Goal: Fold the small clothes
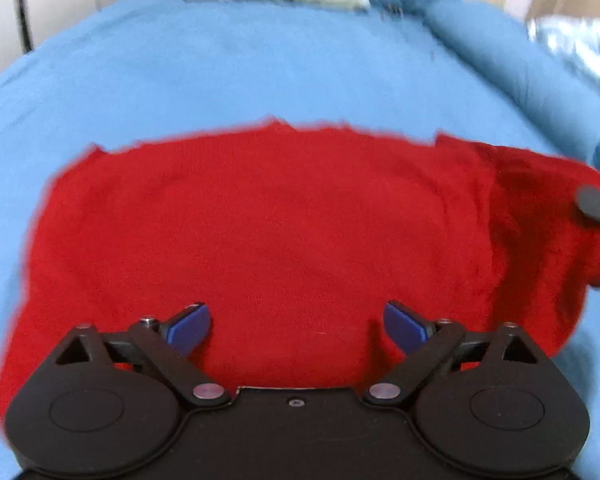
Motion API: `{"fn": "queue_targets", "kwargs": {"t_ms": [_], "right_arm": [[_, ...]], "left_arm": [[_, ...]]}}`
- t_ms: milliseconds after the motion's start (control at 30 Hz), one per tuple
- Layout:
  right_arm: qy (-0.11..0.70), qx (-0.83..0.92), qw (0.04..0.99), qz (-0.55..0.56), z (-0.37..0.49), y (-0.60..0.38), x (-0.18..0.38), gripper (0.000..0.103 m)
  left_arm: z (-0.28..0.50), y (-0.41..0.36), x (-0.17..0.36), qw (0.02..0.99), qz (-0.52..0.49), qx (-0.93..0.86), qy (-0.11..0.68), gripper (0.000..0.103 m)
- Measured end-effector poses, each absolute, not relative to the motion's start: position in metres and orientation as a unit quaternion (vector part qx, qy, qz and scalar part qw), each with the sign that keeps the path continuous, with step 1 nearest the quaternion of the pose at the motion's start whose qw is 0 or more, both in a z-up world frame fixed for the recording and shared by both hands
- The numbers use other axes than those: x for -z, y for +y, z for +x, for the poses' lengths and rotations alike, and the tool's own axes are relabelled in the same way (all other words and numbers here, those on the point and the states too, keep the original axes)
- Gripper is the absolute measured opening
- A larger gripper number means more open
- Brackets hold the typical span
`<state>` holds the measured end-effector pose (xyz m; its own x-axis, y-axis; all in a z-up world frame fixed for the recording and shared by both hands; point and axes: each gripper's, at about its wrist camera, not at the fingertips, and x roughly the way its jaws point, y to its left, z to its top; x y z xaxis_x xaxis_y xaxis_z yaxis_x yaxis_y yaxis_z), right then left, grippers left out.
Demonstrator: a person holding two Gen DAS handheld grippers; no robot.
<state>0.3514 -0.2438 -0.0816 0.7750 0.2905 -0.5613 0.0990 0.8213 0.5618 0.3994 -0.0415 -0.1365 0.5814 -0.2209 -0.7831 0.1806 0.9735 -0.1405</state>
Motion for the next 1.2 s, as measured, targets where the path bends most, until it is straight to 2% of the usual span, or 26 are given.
{"fn": "queue_targets", "kwargs": {"t_ms": [133,233,367,467,533,567,600,667,800,900,1033,1200], "right_arm": [[0.317,-0.171,0.895,0.262,0.377,-0.164,0.045,0.022],[0.328,-0.27,0.879,0.215,0.393,-0.083,0.047,0.022],[0.408,-0.336,0.831,0.174,0.417,0.013,0.102,0.021],[0.45,-0.331,0.816,0.147,0.424,0.046,0.141,0.022],[0.454,-0.332,0.815,0.14,0.42,0.052,0.147,0.028],[0.449,-0.335,0.815,0.146,0.419,0.05,0.145,0.04],[0.446,-0.34,0.814,0.151,0.421,0.046,0.141,0.066],[0.423,-0.334,0.827,0.159,0.415,0.032,0.125,0.087],[0.357,-0.297,0.871,0.161,0.39,-0.013,0.092,0.092],[0.318,-0.216,0.918,0.096,0.354,-0.043,0.087,0.096],[0.319,-0.139,0.937,0.013,0.308,-0.064,0.115,0.096],[0.342,-0.093,0.935,0.014,0.293,-0.07,0.159,0.094]], "left_arm": [[0.37,0.027,0.114,0.905,-0.028,0.093,0.413,0.097],[0.346,0.071,0.118,0.909,-0.026,0.07,0.41,0.097],[0.319,0.113,0.143,0.905,-0.036,0.036,0.422,0.097],[0.305,0.126,0.16,0.902,-0.049,0.036,0.428,0.097],[0.302,0.13,0.165,0.901,-0.063,0.037,0.427,0.097],[0.301,0.131,0.166,0.901,-0.068,0.041,0.425,0.097],[0.302,0.132,0.166,0.902,-0.073,0.046,0.423,0.097],[0.301,0.13,0.164,0.906,-0.072,0.053,0.415,0.097],[0.297,0.125,0.159,0.916,-0.073,0.05,0.392,0.097],[0.297,0.126,0.154,0.922,-0.087,0.042,0.374,0.097],[0.298,0.125,0.151,0.926,-0.097,0.037,0.363,0.097],[0.304,0.116,0.153,0.925,-0.09,0.035,0.367,0.097]]}}
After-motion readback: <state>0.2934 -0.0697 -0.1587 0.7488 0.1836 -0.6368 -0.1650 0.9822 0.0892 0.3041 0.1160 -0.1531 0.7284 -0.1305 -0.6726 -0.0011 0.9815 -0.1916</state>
